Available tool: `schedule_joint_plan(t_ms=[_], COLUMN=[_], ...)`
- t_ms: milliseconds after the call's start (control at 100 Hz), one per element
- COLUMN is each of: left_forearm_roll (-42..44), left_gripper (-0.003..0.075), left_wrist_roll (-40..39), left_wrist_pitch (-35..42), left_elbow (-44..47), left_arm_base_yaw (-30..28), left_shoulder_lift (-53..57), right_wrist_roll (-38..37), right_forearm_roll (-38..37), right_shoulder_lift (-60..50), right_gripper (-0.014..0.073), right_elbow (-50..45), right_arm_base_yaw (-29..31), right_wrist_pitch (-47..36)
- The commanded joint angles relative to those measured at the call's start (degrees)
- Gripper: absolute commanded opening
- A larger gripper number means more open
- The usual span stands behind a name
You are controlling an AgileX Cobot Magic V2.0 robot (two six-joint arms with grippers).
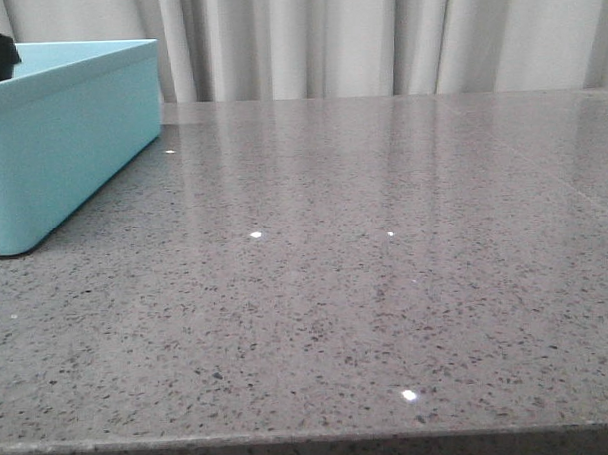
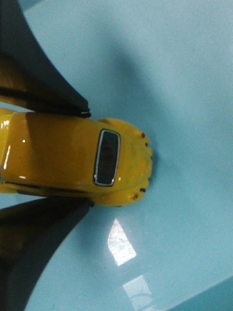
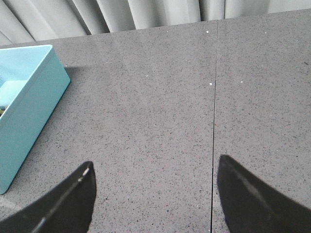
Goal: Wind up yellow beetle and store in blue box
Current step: 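Lower the car into the box and open the left gripper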
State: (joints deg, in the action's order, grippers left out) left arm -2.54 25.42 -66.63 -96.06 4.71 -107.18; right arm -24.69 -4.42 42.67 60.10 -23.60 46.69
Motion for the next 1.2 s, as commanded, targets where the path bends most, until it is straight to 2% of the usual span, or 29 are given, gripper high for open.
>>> schedule_joint_plan(t_ms=[0,150,330,450,1020,1090,1190], left_forearm_roll=[-1.9,-2.1,-2.5,-2.5,-5.6,-7.8,-10.1], left_gripper=[0.0221,0.0249,0.0424,0.0482,0.0483,0.0462,0.0372], left_wrist_roll=[-0.7,-0.7,-0.6,-0.6,-0.5,-0.5,-0.5], left_wrist_pitch=[2.1,2.3,2.3,2.1,2.2,2.6,2.9], left_elbow=[-0.9,-0.9,-0.9,-1.2,-7.0,-7.3,-7.3], left_arm_base_yaw=[0.0,0.0,0.0,0.0,0.0,0.0,0.0], left_shoulder_lift=[2.1,2.0,2.0,2.0,6.7,8.7,12.0], right_wrist_roll=[0.6,0.6,0.6,0.7,1.5,2.1,3.9], right_forearm_roll=[-0.5,-0.5,-0.5,-0.9,-2.8,-2.8,-3.6], right_shoulder_lift=[-0.3,-0.3,-0.3,-0.3,-0.3,-0.3,-0.3], right_gripper=[0.0530,0.0530,0.0530,0.0530,0.0530,0.0530,0.0530], right_elbow=[1.4,1.4,1.4,1.4,1.4,1.4,1.4], right_arm_base_yaw=[0.1,0.1,0.1,0.1,0.1,0.1,0.1], right_wrist_pitch=[-4.5,-4.5,-3.5,-3.5,-4.1,-4.1,-4.1])
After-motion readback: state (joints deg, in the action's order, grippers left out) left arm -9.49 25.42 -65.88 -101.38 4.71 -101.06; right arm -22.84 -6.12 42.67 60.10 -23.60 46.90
